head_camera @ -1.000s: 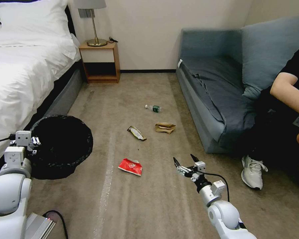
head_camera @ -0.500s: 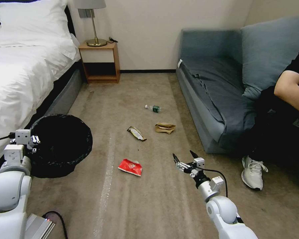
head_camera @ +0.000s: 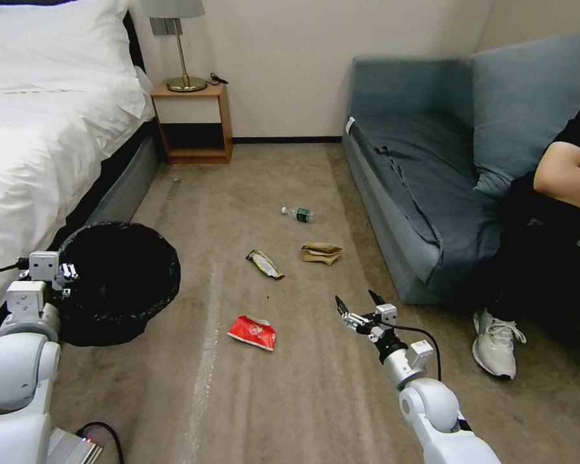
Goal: Pick up the trash bin, then pick up the garbage on the floor and place it into the trash bin.
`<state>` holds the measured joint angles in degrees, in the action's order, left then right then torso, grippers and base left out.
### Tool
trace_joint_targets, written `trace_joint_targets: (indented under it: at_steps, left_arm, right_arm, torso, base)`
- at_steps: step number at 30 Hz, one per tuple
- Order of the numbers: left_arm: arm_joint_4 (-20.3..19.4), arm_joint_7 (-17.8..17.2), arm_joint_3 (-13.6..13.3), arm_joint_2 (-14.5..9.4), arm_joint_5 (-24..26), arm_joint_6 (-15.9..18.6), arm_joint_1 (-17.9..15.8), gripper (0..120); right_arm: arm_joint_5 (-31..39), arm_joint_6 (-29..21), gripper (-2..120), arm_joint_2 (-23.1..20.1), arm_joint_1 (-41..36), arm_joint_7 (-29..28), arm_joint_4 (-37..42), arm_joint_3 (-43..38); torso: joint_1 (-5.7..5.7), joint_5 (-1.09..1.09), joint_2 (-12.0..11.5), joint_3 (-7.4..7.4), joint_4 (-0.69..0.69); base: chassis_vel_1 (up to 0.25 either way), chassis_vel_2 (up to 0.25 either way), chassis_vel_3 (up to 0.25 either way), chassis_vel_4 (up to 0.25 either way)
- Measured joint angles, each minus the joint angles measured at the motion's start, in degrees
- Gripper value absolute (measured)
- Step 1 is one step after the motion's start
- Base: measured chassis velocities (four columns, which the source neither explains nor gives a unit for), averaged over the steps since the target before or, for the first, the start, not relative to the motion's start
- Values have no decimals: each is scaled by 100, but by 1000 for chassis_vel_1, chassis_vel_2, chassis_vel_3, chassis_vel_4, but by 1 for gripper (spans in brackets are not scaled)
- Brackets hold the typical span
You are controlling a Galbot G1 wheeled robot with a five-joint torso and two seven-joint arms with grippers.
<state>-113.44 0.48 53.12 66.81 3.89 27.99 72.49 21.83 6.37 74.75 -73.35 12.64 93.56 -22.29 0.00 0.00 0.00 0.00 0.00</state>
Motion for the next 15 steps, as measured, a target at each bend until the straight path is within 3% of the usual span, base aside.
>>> trace_joint_targets:
  at_steps: [15]
  left_arm:
    - [-12,-3,-5,85,-8,-43,13,5]
  right_arm:
    - [-44,8,100,2,-51,-6,19,23]
  torso:
    - [0,0,0,-1,0]
  base:
    - [-38,40,45,-38]
